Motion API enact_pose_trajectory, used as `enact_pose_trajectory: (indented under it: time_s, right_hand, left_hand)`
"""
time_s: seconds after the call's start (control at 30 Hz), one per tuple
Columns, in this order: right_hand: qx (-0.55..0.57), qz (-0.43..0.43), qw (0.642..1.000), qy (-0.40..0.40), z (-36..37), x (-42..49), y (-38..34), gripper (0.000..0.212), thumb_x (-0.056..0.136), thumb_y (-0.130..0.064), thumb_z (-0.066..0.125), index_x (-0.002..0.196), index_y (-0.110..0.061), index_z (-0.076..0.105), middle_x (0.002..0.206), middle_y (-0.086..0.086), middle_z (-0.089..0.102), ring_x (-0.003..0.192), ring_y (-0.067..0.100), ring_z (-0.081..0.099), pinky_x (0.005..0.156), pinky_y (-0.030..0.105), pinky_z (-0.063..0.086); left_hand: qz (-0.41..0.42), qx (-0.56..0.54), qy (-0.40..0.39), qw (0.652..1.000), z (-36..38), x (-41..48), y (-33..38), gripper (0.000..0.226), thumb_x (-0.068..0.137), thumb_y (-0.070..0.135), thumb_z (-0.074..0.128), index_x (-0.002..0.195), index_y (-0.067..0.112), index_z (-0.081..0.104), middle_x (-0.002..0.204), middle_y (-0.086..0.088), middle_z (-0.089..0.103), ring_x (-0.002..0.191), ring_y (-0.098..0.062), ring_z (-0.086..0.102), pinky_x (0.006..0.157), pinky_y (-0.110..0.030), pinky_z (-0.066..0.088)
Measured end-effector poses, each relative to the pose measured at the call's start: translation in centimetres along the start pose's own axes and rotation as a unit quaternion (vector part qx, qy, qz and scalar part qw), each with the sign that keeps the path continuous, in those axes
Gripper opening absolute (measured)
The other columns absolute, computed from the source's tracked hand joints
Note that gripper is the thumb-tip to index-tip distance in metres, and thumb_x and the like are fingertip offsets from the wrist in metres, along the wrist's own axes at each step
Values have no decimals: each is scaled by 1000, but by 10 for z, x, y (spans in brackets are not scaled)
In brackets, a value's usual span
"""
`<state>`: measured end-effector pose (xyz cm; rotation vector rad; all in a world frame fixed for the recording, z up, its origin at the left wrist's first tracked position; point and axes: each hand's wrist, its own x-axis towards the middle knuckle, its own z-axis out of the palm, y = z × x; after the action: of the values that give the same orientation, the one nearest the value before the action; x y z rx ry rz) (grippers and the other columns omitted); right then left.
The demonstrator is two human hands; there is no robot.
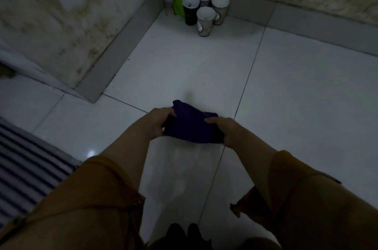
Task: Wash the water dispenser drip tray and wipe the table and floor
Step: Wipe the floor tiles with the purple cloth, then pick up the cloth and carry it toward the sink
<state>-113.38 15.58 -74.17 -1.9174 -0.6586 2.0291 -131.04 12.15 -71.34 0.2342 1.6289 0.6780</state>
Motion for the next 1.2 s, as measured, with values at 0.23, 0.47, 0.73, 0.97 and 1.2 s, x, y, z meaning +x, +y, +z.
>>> enact_pose_trajectory:
  time_s: [0.23, 0.47, 0.73, 0.97, 1.2]
  right_hand:
    - [28, -70, 995, -59, -29, -89, -57, 49, 86, -35, 64, 124, -4, 57, 122, 15, 62, 107, 31, 60, 81, 39, 54]
    - [86, -127, 984, -91, -58, -221, -82, 30, 88, -37, 62, 103, -12, 60, 95, 8, 68, 85, 23, 66, 65, 34, 56]
    - [144, -198, 951, -186, -95, -368, -31, 29, 96, -34, 49, 102, -9, 62, 64, 8, 72, 49, 19, 69, 42, 27, 53]
    - [135, -289, 929, -188, -104, -415, 9, 28, 94, -38, 51, 94, -13, 64, 69, 3, 74, 57, 16, 70, 50, 27, 56]
    - [142, -368, 903, -172, -87, -364, -10, 23, 91, -36, 56, 97, -17, 67, 81, -1, 75, 68, 13, 71, 58, 25, 57]
  left_hand:
    - [37, -18, -72, 997, 4, -84, 39, 22, 85, 13, 51, 106, 14, 58, 108, -7, 61, 97, -23, 60, 63, -31, 55]
    - [113, -37, -125, 985, 32, -216, 68, 19, 93, 18, 51, 110, 11, 57, 111, -9, 64, 101, -24, 63, 75, -36, 57]
    - [180, -33, -122, 976, 53, -379, 33, 8, 94, 14, 47, 96, 11, 54, 86, -9, 64, 52, -18, 69, 49, -31, 58]
    - [242, -32, -117, 963, 68, -426, -10, 10, 93, 18, 51, 95, 13, 60, 75, -5, 72, 71, -17, 66, 54, -25, 57]
    - [307, -96, -125, 939, 86, -370, 9, 18, 93, 31, 55, 92, 15, 66, 75, -2, 75, 60, -15, 72, 52, -26, 58]
